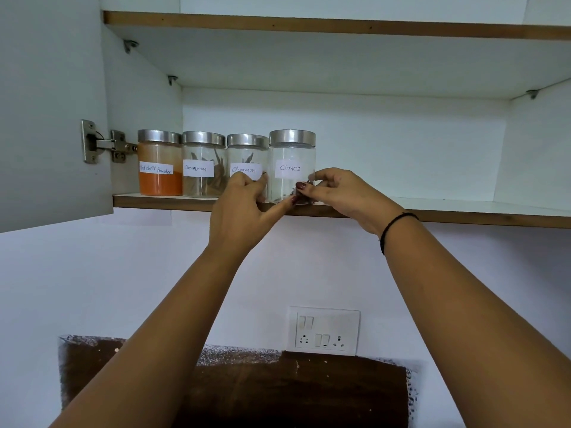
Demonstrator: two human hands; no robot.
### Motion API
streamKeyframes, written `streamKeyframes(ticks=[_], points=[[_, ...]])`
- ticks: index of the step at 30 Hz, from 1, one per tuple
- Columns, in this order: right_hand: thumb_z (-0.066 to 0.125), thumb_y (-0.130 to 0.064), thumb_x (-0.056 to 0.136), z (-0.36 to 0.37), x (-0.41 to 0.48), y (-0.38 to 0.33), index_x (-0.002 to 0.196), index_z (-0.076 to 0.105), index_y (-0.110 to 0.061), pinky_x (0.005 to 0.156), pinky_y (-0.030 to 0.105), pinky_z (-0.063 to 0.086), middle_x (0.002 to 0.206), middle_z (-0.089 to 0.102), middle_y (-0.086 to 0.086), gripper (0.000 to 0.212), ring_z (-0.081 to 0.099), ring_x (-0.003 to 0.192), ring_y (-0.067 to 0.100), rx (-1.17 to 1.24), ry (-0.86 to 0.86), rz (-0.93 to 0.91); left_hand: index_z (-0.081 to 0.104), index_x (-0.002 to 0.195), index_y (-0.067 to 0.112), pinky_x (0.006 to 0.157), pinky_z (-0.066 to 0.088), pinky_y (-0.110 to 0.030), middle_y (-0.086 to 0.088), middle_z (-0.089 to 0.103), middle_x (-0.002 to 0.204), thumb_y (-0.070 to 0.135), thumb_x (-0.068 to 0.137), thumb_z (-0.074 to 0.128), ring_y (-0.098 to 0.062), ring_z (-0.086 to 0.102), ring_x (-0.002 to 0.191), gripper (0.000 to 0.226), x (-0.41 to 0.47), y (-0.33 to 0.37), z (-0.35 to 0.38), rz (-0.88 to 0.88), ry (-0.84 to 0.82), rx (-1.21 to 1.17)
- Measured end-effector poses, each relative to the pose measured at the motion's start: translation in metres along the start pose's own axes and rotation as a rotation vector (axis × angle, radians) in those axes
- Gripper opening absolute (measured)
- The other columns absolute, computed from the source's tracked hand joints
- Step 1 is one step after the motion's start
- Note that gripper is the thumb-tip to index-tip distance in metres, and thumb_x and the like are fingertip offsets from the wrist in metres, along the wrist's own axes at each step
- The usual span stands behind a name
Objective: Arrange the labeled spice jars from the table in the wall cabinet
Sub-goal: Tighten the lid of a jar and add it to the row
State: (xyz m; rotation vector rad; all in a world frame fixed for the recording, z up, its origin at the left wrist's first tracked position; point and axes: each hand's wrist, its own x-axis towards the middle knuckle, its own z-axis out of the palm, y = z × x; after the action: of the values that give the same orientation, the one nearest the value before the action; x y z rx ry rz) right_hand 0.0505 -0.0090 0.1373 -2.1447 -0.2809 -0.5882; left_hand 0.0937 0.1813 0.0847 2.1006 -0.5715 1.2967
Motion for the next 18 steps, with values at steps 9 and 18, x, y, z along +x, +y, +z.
streamKeyframes(ticks=[9, 18], points=[[0.073, -0.049, 0.082, 0.002, 0.01, 0.006, 0.118, 0.065, -0.017, 0.082, 0.025, 0.047, 0.1, 0.067, 0.003, 0.049, 0.063, 0.105, 0.018, -0.055, 0.078, 0.015, 0.061, 0.135, 0.02, 0.067, 0.05, -0.031, -0.004, 0.055, 0.1, 0.054, 0.092, 0.058, -0.017, 0.057, 0.091, 0.054, 0.003, 0.0, -0.001, -0.04, 0.008, 0.0], [0.074, -0.037, 0.085, 0.006, 0.016, 0.01, 0.111, 0.069, -0.015, 0.083, 0.024, 0.049, 0.098, 0.072, 0.005, 0.034, 0.066, 0.1, 0.016, -0.045, 0.151, 0.019, 0.066, 0.127, 0.023, 0.069, 0.054, -0.028, 0.0, 0.053, 0.101, 0.047, 0.092, 0.062, -0.012, 0.059, 0.085, 0.042, 0.0, 0.003, 0.0, -0.068, 0.036, -0.032]])
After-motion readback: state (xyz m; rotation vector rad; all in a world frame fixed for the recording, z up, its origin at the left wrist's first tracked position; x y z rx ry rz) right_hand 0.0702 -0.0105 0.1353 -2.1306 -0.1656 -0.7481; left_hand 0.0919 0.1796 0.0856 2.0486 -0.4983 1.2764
